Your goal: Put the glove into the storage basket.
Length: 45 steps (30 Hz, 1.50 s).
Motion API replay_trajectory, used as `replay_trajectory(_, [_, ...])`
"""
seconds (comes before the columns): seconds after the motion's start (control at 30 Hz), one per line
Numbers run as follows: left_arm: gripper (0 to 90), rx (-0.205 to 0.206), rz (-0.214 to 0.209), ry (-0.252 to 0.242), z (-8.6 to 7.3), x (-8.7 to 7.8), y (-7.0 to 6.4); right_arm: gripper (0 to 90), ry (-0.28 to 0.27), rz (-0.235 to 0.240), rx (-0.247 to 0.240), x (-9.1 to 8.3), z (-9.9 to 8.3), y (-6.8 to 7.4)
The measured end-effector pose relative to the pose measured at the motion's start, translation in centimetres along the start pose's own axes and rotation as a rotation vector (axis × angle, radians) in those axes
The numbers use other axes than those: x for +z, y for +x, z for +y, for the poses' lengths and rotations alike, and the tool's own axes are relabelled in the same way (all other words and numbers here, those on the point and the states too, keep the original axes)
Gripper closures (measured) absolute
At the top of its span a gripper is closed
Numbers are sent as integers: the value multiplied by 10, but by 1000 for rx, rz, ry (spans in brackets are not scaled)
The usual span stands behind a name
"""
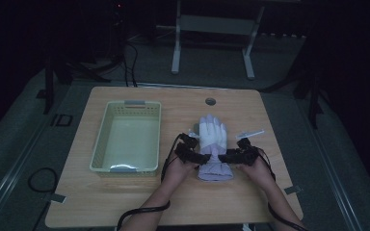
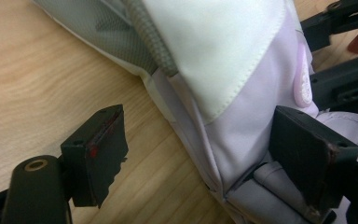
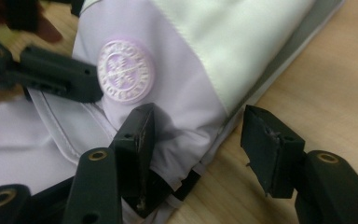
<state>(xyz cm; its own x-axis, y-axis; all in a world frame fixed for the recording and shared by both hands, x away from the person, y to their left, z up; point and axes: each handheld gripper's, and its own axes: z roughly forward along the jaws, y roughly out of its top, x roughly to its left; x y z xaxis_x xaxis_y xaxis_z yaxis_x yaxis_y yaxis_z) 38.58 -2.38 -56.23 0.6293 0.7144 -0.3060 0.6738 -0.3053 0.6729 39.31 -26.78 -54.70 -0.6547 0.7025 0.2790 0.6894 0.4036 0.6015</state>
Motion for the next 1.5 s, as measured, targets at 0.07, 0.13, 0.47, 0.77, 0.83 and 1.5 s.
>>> replay_trajectory(0.07, [272, -12, -45, 6, 0, 1, 3, 515, -6, 64, 30, 3, -1, -7])
replay_trajectory(0.13, [398, -7, -93, 8, 2, 1, 2, 572, -22, 78, 26, 3, -3, -7])
replay_trajectory(0.47, [692, -21, -149, 23, 7, -2, 1, 769, -85, -27, -73, 0, -7, 12])
replay_trajectory(0.77, [747, -46, -174, 1, 15, -20, 1, 800, -103, -61, -70, -12, 5, 25])
replay_trajectory(0.83, [748, -33, -170, -9, 18, -27, -1, 799, -119, -62, -75, -17, 9, 29])
replay_trajectory(1.5, [749, 90, -95, -12, 50, -99, -6, 801, -218, -43, -139, -46, 47, 71])
